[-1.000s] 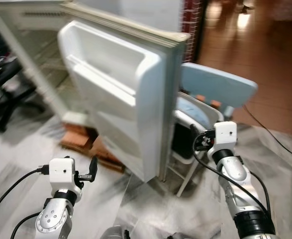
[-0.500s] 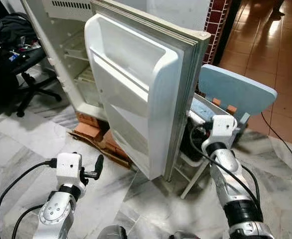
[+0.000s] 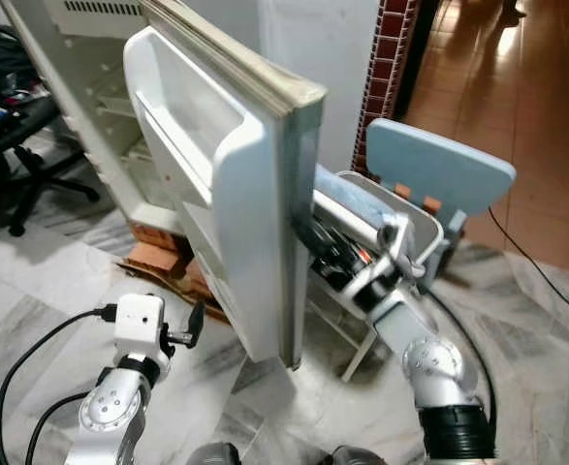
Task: Restocking fridge
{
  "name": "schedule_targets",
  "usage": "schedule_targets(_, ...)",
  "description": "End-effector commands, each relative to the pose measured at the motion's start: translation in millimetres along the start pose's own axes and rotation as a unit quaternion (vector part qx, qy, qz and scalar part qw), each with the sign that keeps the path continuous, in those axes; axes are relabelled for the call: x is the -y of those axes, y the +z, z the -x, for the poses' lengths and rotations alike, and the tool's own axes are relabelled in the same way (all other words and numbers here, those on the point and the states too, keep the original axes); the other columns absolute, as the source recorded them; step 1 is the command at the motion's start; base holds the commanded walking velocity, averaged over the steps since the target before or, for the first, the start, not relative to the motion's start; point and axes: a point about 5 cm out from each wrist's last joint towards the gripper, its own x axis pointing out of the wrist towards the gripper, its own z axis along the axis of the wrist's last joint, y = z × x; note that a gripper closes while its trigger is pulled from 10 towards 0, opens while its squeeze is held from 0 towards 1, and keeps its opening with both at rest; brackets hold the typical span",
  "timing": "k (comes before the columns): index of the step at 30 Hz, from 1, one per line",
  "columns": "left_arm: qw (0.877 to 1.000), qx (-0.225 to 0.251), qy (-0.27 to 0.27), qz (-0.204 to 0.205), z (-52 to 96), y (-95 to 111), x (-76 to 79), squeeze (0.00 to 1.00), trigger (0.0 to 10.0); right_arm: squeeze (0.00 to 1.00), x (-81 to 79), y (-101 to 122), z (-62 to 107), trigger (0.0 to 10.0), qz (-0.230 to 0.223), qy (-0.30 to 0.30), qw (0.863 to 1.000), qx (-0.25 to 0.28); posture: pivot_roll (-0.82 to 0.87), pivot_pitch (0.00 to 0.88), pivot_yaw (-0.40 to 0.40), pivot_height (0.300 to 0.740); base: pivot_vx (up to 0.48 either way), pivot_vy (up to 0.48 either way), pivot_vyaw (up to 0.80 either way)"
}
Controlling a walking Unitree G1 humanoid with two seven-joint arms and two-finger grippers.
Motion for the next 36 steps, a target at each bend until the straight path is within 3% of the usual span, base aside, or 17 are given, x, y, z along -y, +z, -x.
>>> schedule_targets(1, 1.000, -0.009, 0.004, 0.001, 1.6, -3.5, -4.6, 0.00, 10.0, 0.00, -16.7, -12.0, 6.6, 10.0, -0.027, 0.076, 0.995, -0.052, -0.01, 0.050, 0.041, 0.740, 0.000, 0.000, 0.00)
schedule_targets(5, 1.000, -0.010, -0.001, 0.003, 1.3, -3.5, -4.1, 0.00, 10.0, 0.00, -3.0, -24.8, 30.9, 10.0, -0.010, 0.048, 0.991, -0.125, -0.02, 0.051, 0.042, 0.740, 0.000, 0.000, 0.00)
schedule_targets(8, 1.000, -0.011, -0.003, 0.006, 1.1, -3.7, -3.5, 0.00, 10.0, 0.00, 23.8, -41.6, 55.2, 10.0, 0.071, -0.041, 0.974, -0.210, -0.02, 0.053, 0.042, 0.740, 0.000, 0.000, 0.00)
schedule_targets(13, 1.000, -0.010, -0.004, 0.008, 1.3, -3.5, -3.2, 0.00, 10.0, 0.00, 37.0, -44.6, 63.7, 10.0, 0.084, -0.095, 0.967, -0.219, -0.02, 0.056, 0.043, 0.740, 0.000, 0.000, 0.00)
schedule_targets(19, 0.999, -0.001, 0.040, 0.006, 7.1, -2.9, -9.7, 0.00, 10.0, 0.00, 39.4, -50.0, 70.8, 10.0, 0.102, -0.103, 0.960, -0.238, -0.02, 0.059, 0.044, 0.740, 0.000, 0.000, 0.00)
schedule_targets(26, 0.993, 0.012, 0.117, 0.013, 15.2, -1.1, -27.2, 0.00, 10.0, 0.00, 61.7, -41.3, 72.5, 10.0, 0.174, -0.189, 0.944, -0.208, -0.01, 0.066, 0.034, 0.740, 0.000, 0.000, 0.00)
schedule_targets(28, 0.994, 0.014, 0.111, 0.005, 13.1, 0.6, -26.9, 0.00, 10.0, 0.00, 71.1, -28.6, 70.3, 10.0, 0.236, -0.239, 0.926, -0.172, -0.01, 0.066, 0.034, 0.740, 0.000, 0.000, 0.00)
schedule_targets(31, 0.995, 0.016, 0.102, 0.007, 11.3, 1.5, -25.7, 0.00, 10.0, 0.00, 74.7, -21.6, 70.6, 10.0, 0.239, -0.266, 0.923, -0.145, -0.01, 0.065, 0.034, 0.740, 0.000, 0.117, 0.00)
schedule_targets(36, 0.994, 0.023, 0.106, 0.003, 5.2, 6.5, -28.7, 0.00, 10.0, 0.00, 82.2, -10.3, 78.7, 10.0, 0.265, -0.330, 0.899, -0.112, -0.02, 0.062, 0.039, 0.740, 0.000, 0.478, 0.00)
